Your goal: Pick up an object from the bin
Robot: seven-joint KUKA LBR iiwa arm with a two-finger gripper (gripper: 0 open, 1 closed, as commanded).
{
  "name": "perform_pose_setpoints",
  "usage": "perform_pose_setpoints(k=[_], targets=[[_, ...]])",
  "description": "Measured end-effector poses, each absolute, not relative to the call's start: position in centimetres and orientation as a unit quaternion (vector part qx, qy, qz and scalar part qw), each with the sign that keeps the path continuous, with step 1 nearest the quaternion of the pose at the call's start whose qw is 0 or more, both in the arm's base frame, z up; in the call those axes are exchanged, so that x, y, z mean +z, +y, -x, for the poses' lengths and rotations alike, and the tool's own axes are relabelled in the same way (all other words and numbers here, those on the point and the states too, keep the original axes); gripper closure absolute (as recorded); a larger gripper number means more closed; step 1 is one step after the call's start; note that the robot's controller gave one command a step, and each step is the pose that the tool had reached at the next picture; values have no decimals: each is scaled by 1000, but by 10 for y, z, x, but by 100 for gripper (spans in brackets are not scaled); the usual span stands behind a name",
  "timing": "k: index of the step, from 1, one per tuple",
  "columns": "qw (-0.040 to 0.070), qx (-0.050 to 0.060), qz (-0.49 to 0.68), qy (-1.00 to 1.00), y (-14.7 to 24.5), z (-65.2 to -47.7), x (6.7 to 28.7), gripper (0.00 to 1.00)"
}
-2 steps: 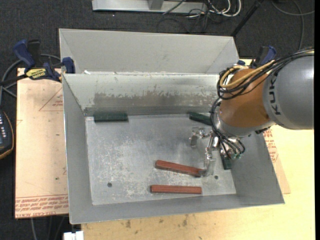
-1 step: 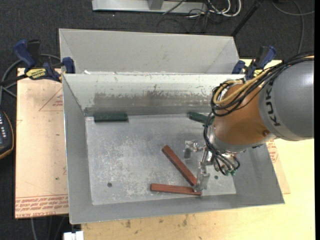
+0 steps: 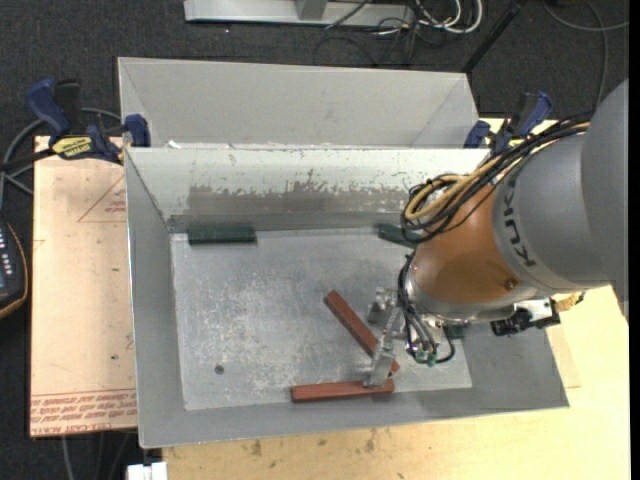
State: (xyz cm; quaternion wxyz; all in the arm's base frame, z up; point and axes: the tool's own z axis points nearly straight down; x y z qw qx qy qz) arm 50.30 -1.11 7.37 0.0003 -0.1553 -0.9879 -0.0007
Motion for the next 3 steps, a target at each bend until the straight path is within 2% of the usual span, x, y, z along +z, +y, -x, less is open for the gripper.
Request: perform_pose_setpoints(k=[1, 2, 3], targets=[[-1, -1, 154, -988, -11, -504, 74, 100], [-4, -1, 151, -989, -21, -504, 184, 100], [-3, -1, 142, -990, -18, -505, 213, 100]])
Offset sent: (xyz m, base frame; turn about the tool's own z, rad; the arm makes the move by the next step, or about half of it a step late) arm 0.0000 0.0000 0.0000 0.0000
